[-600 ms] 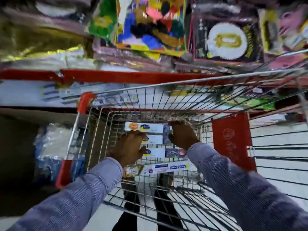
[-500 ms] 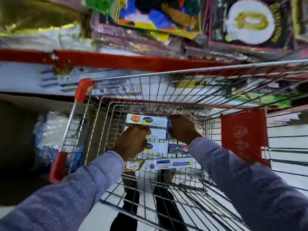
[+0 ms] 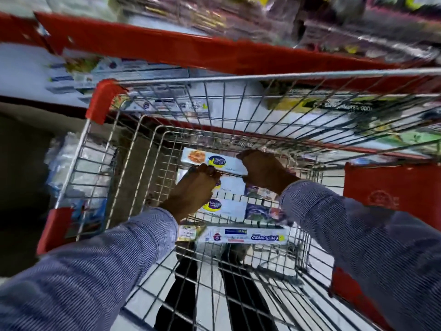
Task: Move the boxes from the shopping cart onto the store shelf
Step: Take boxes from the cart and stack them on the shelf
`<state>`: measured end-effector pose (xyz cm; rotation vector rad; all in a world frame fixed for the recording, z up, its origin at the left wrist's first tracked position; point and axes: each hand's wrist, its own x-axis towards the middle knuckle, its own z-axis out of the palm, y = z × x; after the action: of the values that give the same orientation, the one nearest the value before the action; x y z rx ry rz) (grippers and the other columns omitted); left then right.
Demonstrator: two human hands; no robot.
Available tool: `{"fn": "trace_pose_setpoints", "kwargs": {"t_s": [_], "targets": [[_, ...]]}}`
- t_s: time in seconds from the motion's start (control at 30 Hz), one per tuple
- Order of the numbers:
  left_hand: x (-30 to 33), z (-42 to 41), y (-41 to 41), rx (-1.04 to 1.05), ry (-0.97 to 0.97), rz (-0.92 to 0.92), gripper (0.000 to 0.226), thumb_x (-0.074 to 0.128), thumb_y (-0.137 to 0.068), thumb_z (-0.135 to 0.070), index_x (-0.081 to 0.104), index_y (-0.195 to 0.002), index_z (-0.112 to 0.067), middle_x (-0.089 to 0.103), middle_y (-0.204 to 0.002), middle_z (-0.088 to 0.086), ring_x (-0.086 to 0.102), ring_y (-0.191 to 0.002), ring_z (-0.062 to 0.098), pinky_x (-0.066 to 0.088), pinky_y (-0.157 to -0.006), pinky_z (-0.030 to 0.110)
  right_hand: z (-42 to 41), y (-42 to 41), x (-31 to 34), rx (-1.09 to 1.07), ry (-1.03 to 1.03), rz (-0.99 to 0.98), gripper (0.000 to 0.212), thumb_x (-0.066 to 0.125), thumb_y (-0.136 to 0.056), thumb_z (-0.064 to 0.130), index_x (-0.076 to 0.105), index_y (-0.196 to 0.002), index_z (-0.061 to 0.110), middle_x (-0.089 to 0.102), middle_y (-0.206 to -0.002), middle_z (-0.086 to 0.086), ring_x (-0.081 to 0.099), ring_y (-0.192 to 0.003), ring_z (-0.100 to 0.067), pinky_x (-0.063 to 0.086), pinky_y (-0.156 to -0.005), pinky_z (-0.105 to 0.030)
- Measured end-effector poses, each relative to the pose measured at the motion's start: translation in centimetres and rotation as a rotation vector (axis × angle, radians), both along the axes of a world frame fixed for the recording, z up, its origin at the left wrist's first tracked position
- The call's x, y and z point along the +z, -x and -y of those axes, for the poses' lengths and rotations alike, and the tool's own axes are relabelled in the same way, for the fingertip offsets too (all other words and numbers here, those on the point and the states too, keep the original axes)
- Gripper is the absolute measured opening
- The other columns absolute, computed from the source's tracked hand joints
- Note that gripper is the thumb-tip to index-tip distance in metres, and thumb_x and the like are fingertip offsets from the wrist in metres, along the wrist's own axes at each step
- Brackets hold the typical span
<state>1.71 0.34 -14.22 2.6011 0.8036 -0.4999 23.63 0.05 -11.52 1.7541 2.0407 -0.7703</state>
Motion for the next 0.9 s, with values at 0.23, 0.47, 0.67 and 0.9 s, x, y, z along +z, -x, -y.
{"fn": "trace_pose_setpoints", "kwargs": {"t_s": [0.23,0.47,0.67,0.9], "targets": [[1.3,-0.9,-1.3,0.034,-0.101,-0.018,0.052,0.071,-0.069,-0.003,0.06,-0.119,-0.003,0.066,-0.116,0.014,0.065,-0.096,0.036,0.056,-0.068,0.04,0.7,-0.7,0.3,-0.012,-0.045,-0.022,0.062,0.061,-0.09,0.025,0.037,-0.143,0.004,0.045,-0.146,-0.017,0.041,-0.136,-0.031,0.03,-0.11,-0.037],[8.2,0.0,-0.4,0.104,0.005,0.025,0.045,0.073,-0.071,-0.007,0.059,-0.114,-0.008,0.061,-0.122,0.017,0.067,-0.092,0.038,0.058,-0.066,0.046,1.2,-0.6,7.1,-0.026,-0.114,-0.015,0.054,0.067,-0.08,0.027,0.051,-0.129,0.009,0.06,-0.13,-0.016,0.055,-0.121,-0.034,0.045,-0.101,-0.041],[22.4,-0.6,1.7,0.054,-0.094,0.185,0.049,0.081,-0.056,-0.021,0.067,-0.102,-0.011,0.068,-0.11,0.009,0.071,-0.08,0.032,0.058,-0.056,0.034,1.0,0.4,20.7,0.047,-0.24,-0.02,0.058,0.066,-0.083,0.035,0.05,-0.133,0.011,0.058,-0.13,-0.014,0.053,-0.122,-0.032,0.04,-0.102,-0.038],[40.9,-2.9,4.2,-0.001,-0.318,0.349,0.062,0.073,-0.061,-0.04,0.06,-0.12,-0.026,0.066,-0.116,-0.001,0.066,-0.102,0.029,0.058,-0.071,0.037,-0.3,1.6,39.9,0.103,-0.444,0.076,0.054,0.066,-0.082,0.041,0.054,-0.127,0.015,0.064,-0.123,-0.011,0.058,-0.115,-0.03,0.047,-0.091,-0.037]]}}
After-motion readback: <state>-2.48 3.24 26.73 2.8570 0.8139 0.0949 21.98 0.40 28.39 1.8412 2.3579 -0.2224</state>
